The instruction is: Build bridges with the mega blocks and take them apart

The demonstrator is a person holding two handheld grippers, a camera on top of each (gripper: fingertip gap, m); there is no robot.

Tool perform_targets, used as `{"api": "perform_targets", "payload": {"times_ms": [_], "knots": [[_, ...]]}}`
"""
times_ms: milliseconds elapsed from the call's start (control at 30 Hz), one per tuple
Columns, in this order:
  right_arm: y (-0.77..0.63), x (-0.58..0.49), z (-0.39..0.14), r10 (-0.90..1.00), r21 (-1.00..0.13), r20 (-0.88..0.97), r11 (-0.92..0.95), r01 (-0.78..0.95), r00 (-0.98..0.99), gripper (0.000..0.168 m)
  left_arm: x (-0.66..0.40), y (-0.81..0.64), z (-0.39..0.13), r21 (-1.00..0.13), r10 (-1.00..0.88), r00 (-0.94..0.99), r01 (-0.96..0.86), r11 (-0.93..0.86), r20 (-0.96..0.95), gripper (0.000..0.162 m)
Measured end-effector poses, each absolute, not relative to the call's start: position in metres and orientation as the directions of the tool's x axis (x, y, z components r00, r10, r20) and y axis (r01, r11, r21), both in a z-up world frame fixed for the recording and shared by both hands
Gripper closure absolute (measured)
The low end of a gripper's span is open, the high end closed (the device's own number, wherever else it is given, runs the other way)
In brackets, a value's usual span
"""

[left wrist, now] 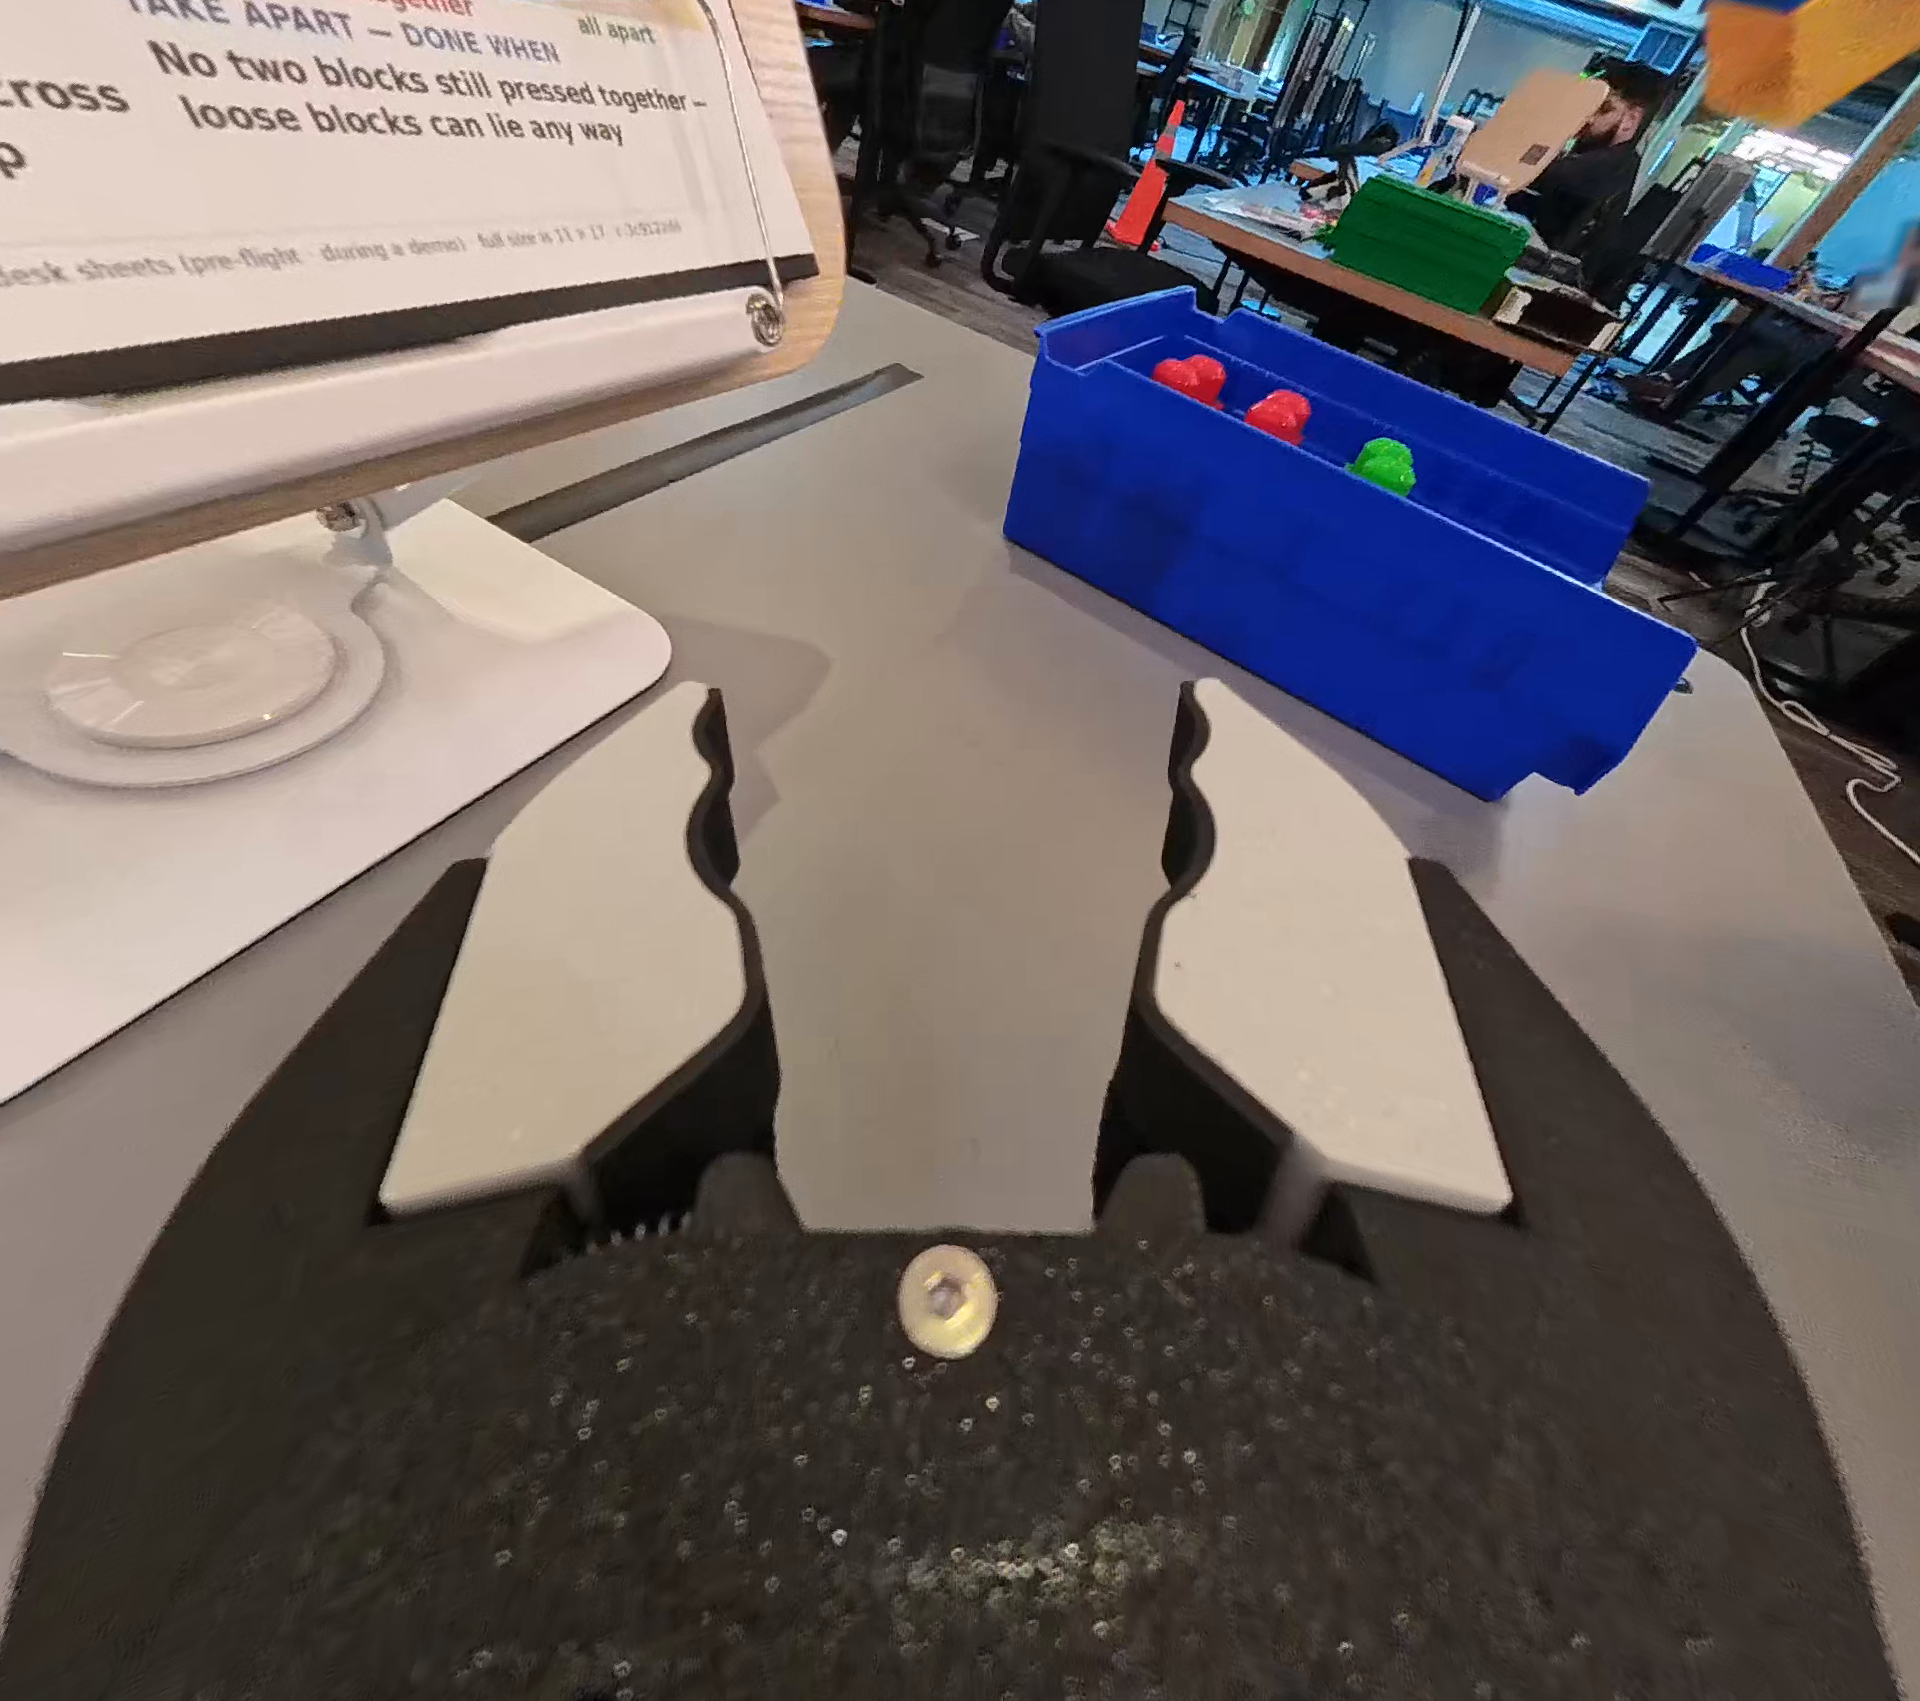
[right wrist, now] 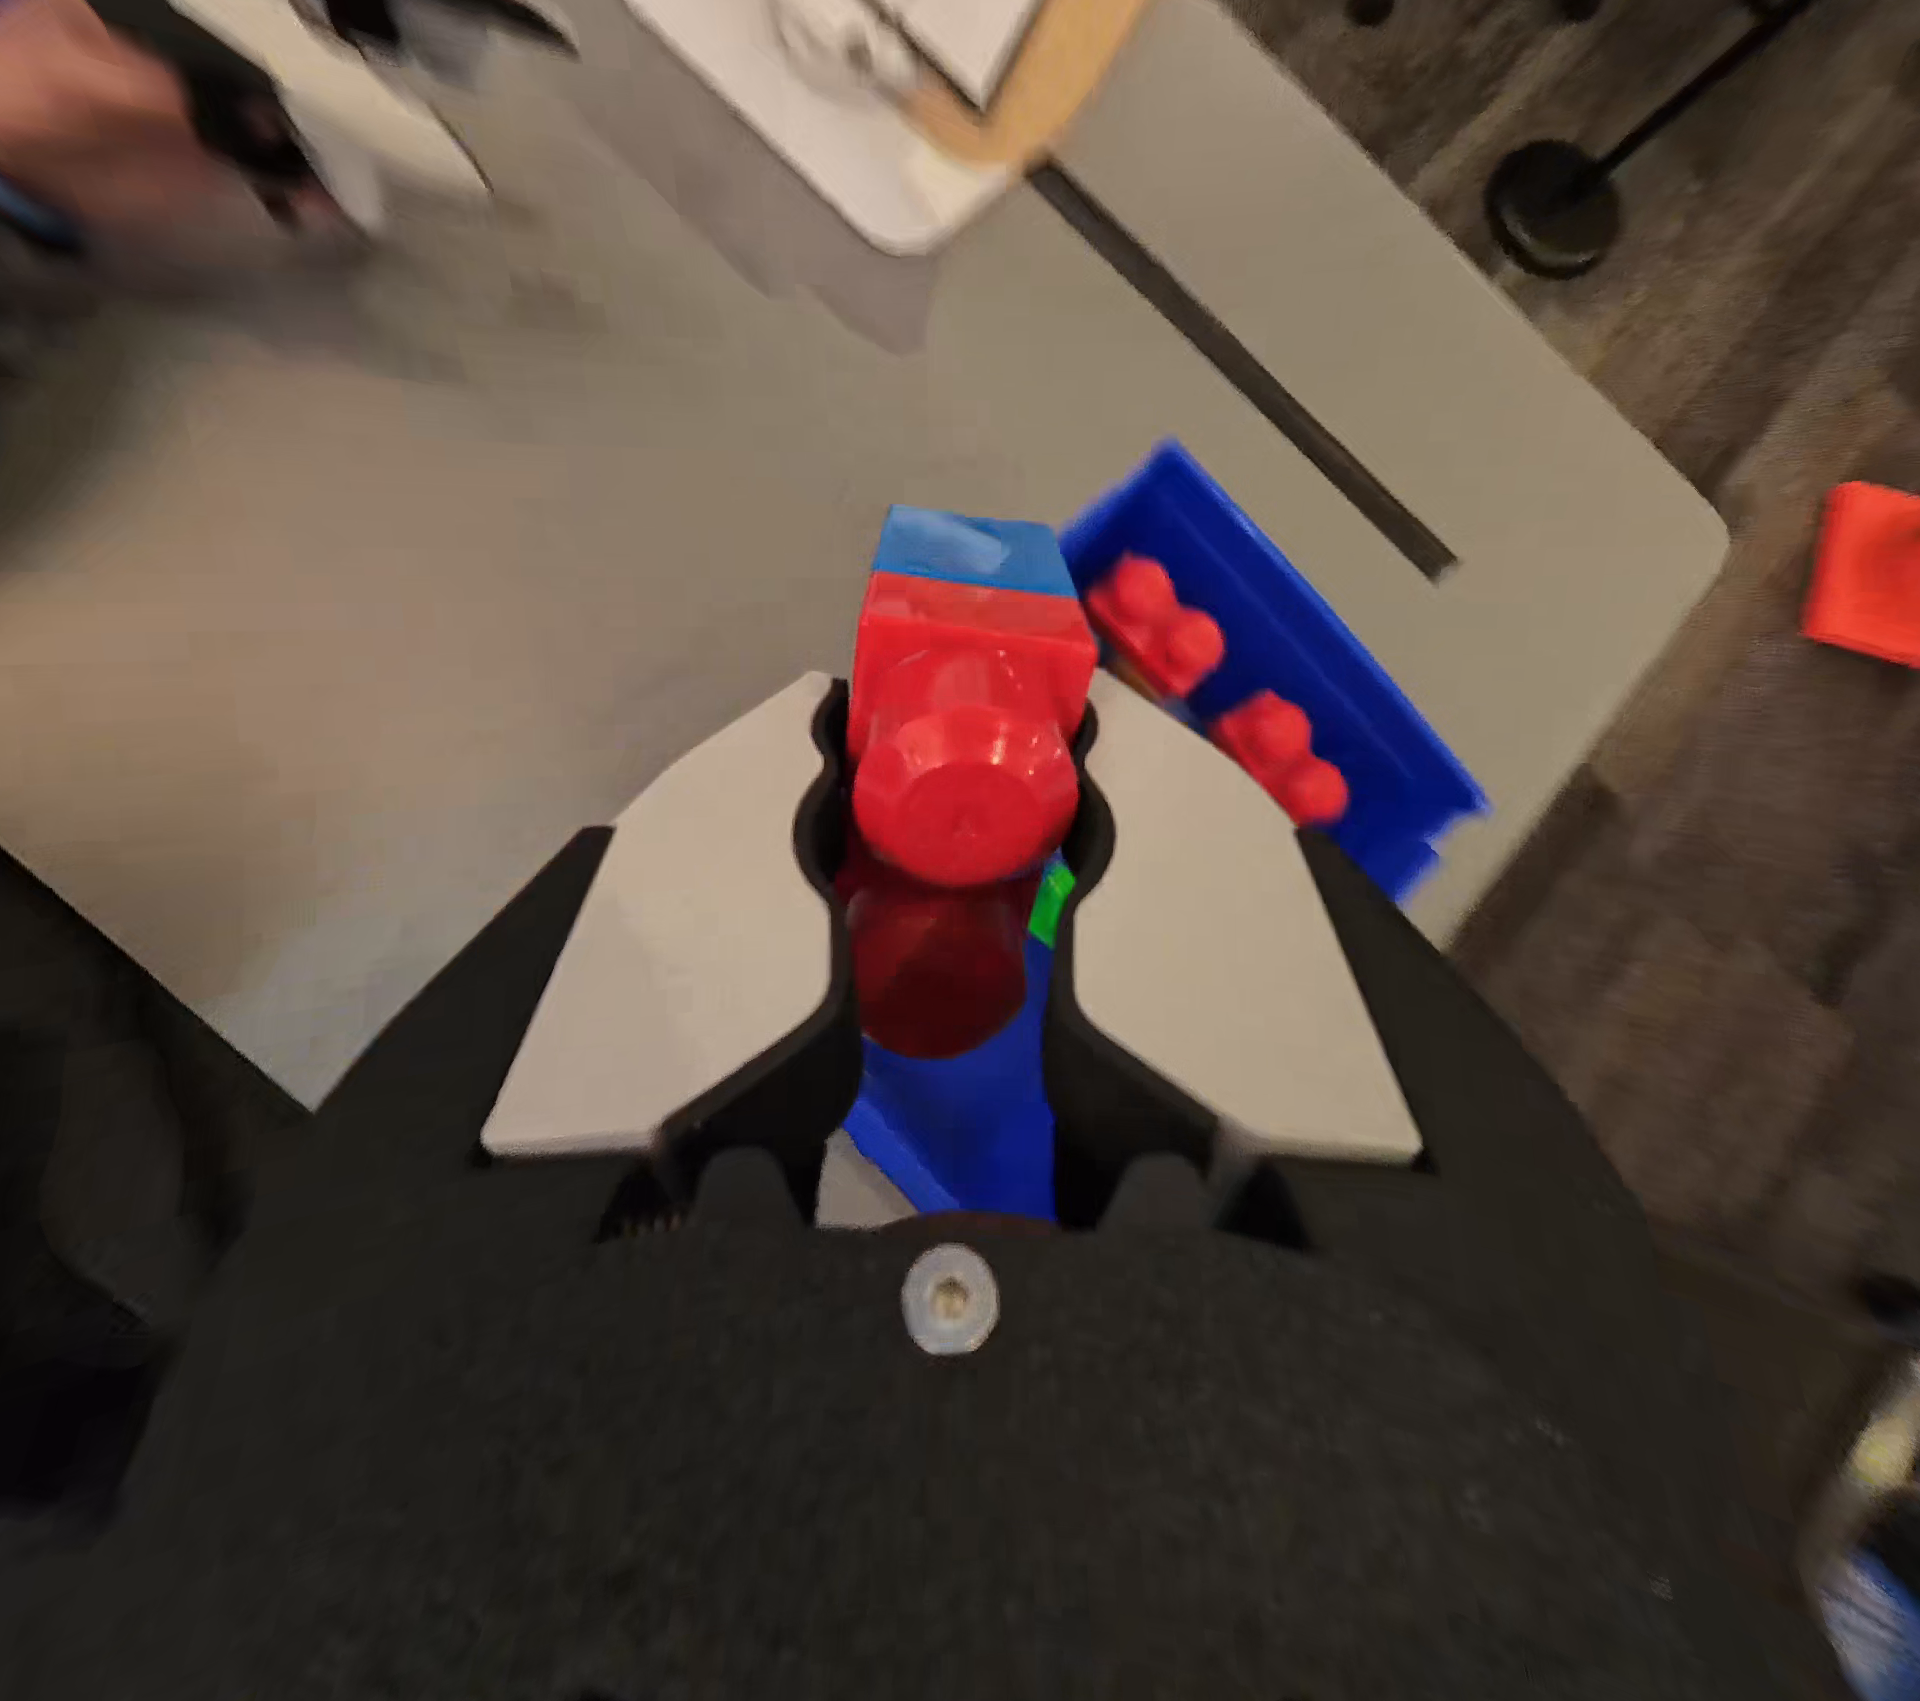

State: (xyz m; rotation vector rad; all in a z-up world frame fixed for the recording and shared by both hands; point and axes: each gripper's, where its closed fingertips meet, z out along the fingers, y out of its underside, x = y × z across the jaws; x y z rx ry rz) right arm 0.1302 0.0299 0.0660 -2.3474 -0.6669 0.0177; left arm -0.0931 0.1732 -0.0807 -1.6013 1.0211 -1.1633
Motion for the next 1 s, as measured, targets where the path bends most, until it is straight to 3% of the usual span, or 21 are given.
{"api": "perform_targets", "payload": {"times_ms": [300, 467, 800, 1000], "knots": [[-0.041, 0.220, -0.076, 0.772, -0.256, 0.092, -0.592, 0.765, 0.628, 0.130, -0.079, 0.157, -0.103, -0.943, -0.965, 0.172, -0.233, -0.236, 0.199, 0.084], [-0.046, 0.236, -0.137, 0.880, -0.067, 0.112, -0.456, 0.887, 0.461, 0.129, -0.082, 0.156, -0.090, -0.945, -0.954, 0.138, -0.159, -0.285, 0.265, 0.086], [-0.042, 0.238, -0.169, 0.953, 0.059, -0.012, -0.303, 0.951, 0.304, 0.129, -0.081, 0.152, -0.093, -0.944, -0.960, 0.117, -0.182, -0.274, 0.256, 0.087], [-0.055, 0.234, -0.172, 0.956, 0.053, -0.065, -0.282, 0.958, 0.285, 0.129, -0.077, 0.142, -0.094, -0.945, -0.965, 0.077, -0.196, -0.262, 0.252, 0.086]]}}
